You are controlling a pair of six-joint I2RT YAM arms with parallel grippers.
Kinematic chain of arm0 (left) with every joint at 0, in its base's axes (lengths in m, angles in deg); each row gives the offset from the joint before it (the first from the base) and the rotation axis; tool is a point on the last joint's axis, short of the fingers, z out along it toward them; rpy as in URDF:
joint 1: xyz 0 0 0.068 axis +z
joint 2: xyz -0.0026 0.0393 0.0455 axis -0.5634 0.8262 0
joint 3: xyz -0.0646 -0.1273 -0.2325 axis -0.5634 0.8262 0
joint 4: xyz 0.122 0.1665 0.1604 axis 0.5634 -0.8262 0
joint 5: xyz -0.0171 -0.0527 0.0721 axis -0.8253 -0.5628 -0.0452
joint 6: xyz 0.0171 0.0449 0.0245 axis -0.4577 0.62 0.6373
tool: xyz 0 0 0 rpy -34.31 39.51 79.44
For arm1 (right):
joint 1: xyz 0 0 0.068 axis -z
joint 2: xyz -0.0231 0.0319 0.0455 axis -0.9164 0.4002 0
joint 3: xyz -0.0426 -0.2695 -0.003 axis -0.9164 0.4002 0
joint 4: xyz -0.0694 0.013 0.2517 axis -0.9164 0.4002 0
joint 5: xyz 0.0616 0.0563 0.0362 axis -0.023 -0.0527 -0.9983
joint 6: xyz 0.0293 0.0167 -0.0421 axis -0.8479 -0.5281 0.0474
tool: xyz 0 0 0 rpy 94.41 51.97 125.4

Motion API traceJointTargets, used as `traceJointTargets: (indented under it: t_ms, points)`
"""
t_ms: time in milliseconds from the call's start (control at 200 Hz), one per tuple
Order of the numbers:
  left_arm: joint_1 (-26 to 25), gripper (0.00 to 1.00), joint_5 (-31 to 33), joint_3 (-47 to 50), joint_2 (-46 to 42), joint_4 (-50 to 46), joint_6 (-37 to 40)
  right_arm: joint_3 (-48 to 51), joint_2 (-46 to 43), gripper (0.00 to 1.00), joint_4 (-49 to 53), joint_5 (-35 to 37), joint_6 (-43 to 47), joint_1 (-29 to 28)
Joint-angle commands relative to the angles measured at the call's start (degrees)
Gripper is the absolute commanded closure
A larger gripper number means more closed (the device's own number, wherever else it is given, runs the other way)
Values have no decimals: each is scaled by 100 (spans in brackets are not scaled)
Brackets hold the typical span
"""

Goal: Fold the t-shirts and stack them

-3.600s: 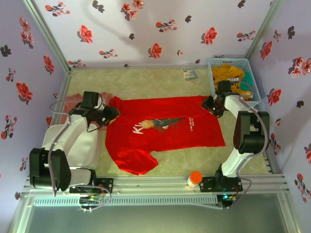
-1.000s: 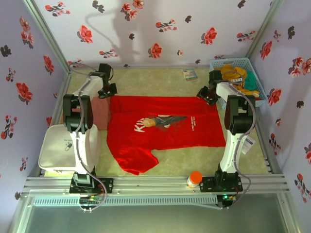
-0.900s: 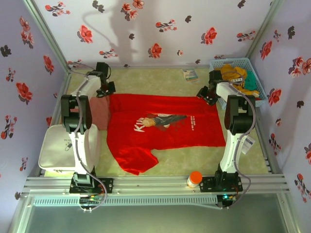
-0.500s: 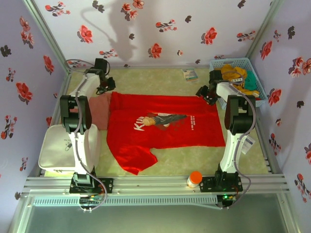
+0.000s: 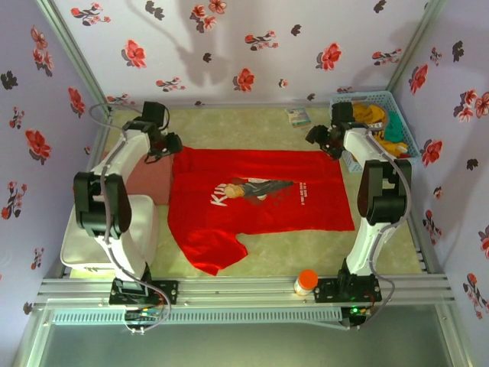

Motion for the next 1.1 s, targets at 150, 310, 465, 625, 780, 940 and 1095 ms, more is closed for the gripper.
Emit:
traceJointTargets:
  t_ms: [150,310,465,625,780,940,1095]
  points:
    - [-181,52,-847,1623,-1322,42,-414,1329,-1352,25,405,438,77,-212]
    - [-354,51,-1028,2443,-2303,-583,-710,2256,-2376,26,782,922,125,-212]
    - [-846,48,-1085,3037,-3356,-1338,-1278,3105,-3442,19,925,949,-16,-201]
    - [-1975,38,-1371,3912,-4236,-1349,-2559,3457,-3977,17,1414,1204,-77,-194]
    - [-3029,46,-1338,4562,-4728,-1181,-3605,3846,-4208,18,1562,1076,-373,-124]
    - [-4097,54,-721,4904,-5221,-1245,-3985,4176,-4528,21,1544,1334,-576,33]
    - [-4938,58,-598,5244,-5233,-807,-4514,4243,-4587,21,1568,1229,-423,223]
